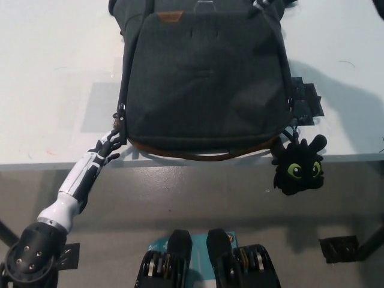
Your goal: A bag is kept in the middle of the table with its flap loosely closed and the robot uses its right hand to adjust it and opens it
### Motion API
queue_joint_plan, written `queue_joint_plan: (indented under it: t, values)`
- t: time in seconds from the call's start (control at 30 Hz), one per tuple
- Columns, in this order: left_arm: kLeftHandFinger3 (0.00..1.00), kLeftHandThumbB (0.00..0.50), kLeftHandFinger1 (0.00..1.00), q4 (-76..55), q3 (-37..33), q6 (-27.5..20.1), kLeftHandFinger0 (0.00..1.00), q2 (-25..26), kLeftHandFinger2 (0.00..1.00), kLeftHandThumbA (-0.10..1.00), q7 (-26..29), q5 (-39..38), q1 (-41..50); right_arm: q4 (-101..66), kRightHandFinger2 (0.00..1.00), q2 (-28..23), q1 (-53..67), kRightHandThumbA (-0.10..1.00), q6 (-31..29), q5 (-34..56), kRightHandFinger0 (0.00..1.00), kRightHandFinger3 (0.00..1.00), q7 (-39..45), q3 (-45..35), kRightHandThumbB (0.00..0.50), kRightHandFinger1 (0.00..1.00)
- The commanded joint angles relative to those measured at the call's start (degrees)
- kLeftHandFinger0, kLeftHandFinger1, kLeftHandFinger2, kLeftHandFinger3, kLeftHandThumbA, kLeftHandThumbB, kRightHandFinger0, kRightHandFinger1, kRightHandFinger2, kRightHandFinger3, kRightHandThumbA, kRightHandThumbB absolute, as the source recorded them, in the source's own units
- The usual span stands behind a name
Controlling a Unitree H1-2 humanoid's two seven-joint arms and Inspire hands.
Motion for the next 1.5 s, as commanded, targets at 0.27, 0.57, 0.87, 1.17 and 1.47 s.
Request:
queue_joint_plan:
  t: [0.27, 0.57, 0.87, 1.17, 1.47]
  values:
    - [1.00, 0.319, 1.00, -2.08, -0.06, -1.16, 1.00, 0.58, 1.00, 1.00, -0.91, -1.26, 1.37, 2.96, 1.00, 4.53, 2.84, 0.99, 0.75, 2.33, 1.00, 1.00, 1.80, -2.05, 0.500, 1.00]
    - [1.00, 0.355, 1.00, -4.31, 0.46, 0.16, 1.00, 0.51, 1.00, 1.00, -1.34, -2.90, 3.04, 12.79, 1.00, 7.91, 5.48, 1.00, -7.18, -1.76, 1.00, 1.00, -0.27, 2.25, 0.494, 1.00]
    - [1.00, 0.343, 1.00, -4.24, 0.67, -0.09, 1.00, 0.62, 1.00, 1.00, -1.48, -3.11, 3.12, 1.52, 0.70, 7.63, 15.29, -0.10, -11.45, -6.66, 0.75, 0.15, -28.56, 2.04, 0.165, 0.88]
    - [1.00, 0.350, 1.00, -3.05, 0.24, -1.25, 1.00, 0.21, 1.00, 1.00, -1.27, -2.45, 3.09, 0.01, 0.79, 5.91, 15.57, -0.10, -13.43, -4.77, 0.00, 0.83, -31.24, -1.93, 0.195, 0.42]
    - [1.00, 0.332, 1.00, -3.09, -0.23, -1.41, 1.00, 0.26, 1.00, 1.00, -0.81, -1.08, 3.32, -14.93, 0.84, 4.40, 19.91, -0.10, -5.81, -2.05, 0.04, 0.89, -29.13, -7.85, 0.159, 0.54]
